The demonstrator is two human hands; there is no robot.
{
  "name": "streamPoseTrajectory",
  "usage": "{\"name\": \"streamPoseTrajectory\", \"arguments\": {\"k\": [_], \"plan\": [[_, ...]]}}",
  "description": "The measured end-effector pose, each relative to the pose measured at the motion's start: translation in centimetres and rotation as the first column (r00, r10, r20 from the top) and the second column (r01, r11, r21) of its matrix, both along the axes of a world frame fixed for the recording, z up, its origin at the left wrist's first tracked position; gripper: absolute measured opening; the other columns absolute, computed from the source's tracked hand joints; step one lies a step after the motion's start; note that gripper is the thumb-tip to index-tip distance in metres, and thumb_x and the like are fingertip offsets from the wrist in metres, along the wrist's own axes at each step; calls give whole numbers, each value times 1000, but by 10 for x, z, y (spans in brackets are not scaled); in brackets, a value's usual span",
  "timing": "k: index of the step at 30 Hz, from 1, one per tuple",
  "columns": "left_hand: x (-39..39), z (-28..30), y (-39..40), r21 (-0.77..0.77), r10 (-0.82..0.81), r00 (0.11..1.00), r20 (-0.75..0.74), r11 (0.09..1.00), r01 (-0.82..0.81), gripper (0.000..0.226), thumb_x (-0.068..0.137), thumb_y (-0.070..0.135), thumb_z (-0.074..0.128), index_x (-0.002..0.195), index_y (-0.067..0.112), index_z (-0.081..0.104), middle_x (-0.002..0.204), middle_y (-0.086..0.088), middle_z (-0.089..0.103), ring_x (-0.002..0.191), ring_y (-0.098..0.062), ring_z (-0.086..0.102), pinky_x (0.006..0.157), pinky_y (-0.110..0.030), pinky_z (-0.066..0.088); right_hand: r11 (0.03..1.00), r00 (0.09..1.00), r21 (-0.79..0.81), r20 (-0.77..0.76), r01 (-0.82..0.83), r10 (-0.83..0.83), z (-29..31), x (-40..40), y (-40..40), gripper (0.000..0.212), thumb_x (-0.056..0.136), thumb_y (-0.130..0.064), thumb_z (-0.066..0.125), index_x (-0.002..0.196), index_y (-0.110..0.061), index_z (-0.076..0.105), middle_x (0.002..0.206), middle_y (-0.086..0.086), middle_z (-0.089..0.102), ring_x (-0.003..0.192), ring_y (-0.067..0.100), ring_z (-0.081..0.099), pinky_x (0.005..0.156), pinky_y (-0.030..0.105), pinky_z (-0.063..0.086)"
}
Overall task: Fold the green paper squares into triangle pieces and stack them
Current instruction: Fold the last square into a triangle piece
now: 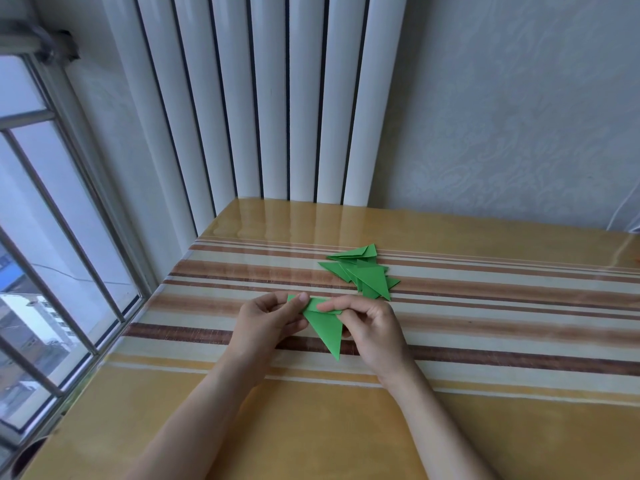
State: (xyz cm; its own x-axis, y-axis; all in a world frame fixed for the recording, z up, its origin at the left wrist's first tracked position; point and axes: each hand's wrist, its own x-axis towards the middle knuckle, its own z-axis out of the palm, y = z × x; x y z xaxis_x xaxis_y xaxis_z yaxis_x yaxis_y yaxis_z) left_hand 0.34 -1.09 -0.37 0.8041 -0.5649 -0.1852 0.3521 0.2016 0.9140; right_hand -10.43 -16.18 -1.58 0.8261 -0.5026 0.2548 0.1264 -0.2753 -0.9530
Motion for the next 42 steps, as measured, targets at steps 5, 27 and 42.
{"name": "streamPoseTrajectory", "arguments": {"k": [5, 27, 42], "plan": [[5, -4, 2, 43, 74, 993, 89, 996, -78, 42, 76, 17, 84, 104, -13, 71, 92, -28, 75, 72, -22, 74, 67, -20, 61, 990, 1000, 139, 15, -15, 13, 0, 1, 1, 44, 88, -10, 47, 118, -27, 75, 115, -2, 77, 108, 27, 69, 94, 53, 56], [-3, -6, -1, 130, -91, 954, 284, 990, 56, 15, 90, 14, 77, 96, -1, 78, 84, -17, 77, 74, -21, 70, 71, -27, 61, 999, 996, -48, -94, -13, 8, -7, 2, -1, 9, 96, -26, 76, 95, -19, 81, 89, -3, 80, 88, 14, 75, 82, 38, 60], [-13, 0, -4, 267, -333, 891, 310, 930, 254, 25, 92, 20, 76, 102, -2, 70, 86, -18, 77, 73, -21, 72, 70, -26, 59, 989, 992, 89, -57, 122, -117, -10, 3, -5, 11, 99, -26, 73, 93, -18, 78, 86, 1, 79, 85, 19, 74, 75, 42, 56]]}}
